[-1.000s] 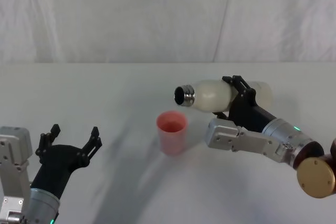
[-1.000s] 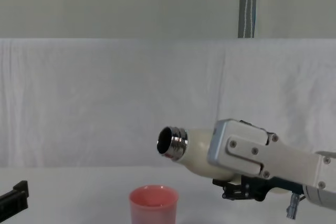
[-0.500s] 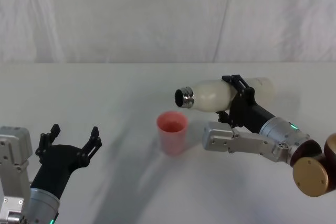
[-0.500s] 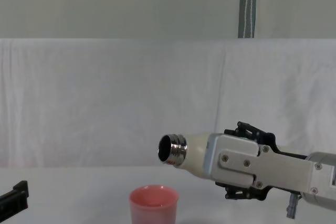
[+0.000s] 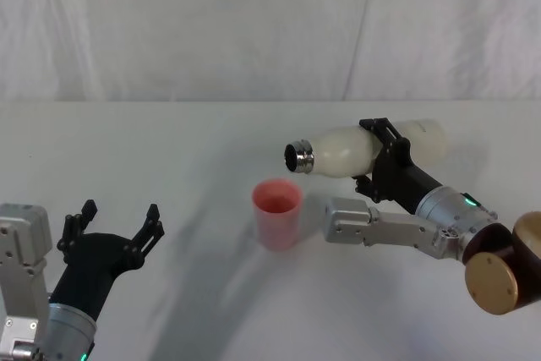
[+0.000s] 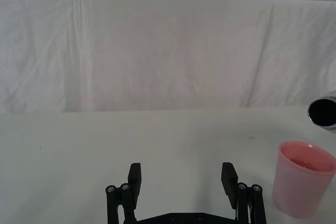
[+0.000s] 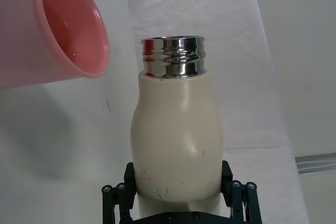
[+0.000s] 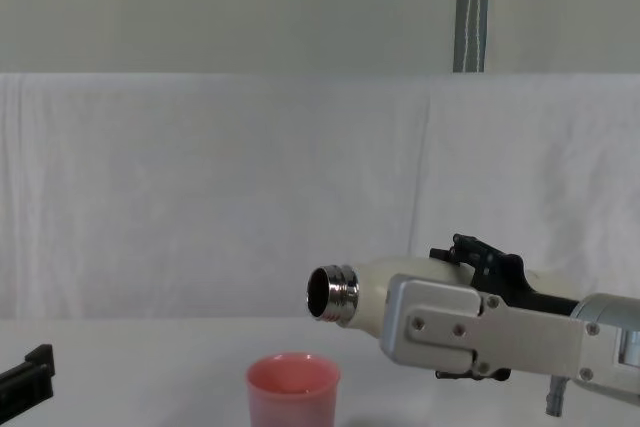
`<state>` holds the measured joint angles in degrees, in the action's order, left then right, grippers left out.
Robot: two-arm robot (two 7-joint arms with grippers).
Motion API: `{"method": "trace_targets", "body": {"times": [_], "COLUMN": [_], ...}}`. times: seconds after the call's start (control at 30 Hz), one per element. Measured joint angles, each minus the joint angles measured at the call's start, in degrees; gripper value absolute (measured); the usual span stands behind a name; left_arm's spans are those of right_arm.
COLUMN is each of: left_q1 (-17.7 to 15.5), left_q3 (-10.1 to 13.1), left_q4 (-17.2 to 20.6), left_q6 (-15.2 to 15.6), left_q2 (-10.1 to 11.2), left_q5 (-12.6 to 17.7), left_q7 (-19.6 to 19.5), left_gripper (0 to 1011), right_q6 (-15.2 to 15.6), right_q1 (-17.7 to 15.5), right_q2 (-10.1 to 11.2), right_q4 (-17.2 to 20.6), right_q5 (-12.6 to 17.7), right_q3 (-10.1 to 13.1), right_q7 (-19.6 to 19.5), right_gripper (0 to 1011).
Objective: Grasp the thermos with one hand and pour water into the cup lid.
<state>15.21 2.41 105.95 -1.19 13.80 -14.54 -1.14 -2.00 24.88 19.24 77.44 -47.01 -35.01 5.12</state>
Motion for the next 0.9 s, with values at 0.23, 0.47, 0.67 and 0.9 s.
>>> {"method": "trace_targets", "body": {"times": [0.23,0.47,0.67,0.9], "left_q1": [0.0,0.0,0.0,0.0], "left_q3": [0.0,0.0,0.0,0.0], "left_q4": [0.0,0.0,0.0,0.0], "left_q6": [0.0,0.0,0.0,0.0], "left_q2": [0.0,0.0,0.0,0.0], "left_q5": [0.0,0.0,0.0,0.0], "left_q7": [0.0,0.0,0.0,0.0], "left_gripper": [1001,1001,1001,1001], "right_q6": [0.13,0.05,-0.07,-0.19], "right_q1": [0.25,0.45,0.46,0.56], "right_q2": [-0.11,0.02,0.23,0.6], "right_q4": [-0.48,-0.77,-0.77,-0.68], "right_q5": [-1.19,-2.29,-3.02,-3.91], "right_q3": [-0.48,-1.05,-1.37,-1.81], "right_q7": [-0.76,-1.29,-1.8,-2.07], "right_gripper": [953,953,953,953]}}
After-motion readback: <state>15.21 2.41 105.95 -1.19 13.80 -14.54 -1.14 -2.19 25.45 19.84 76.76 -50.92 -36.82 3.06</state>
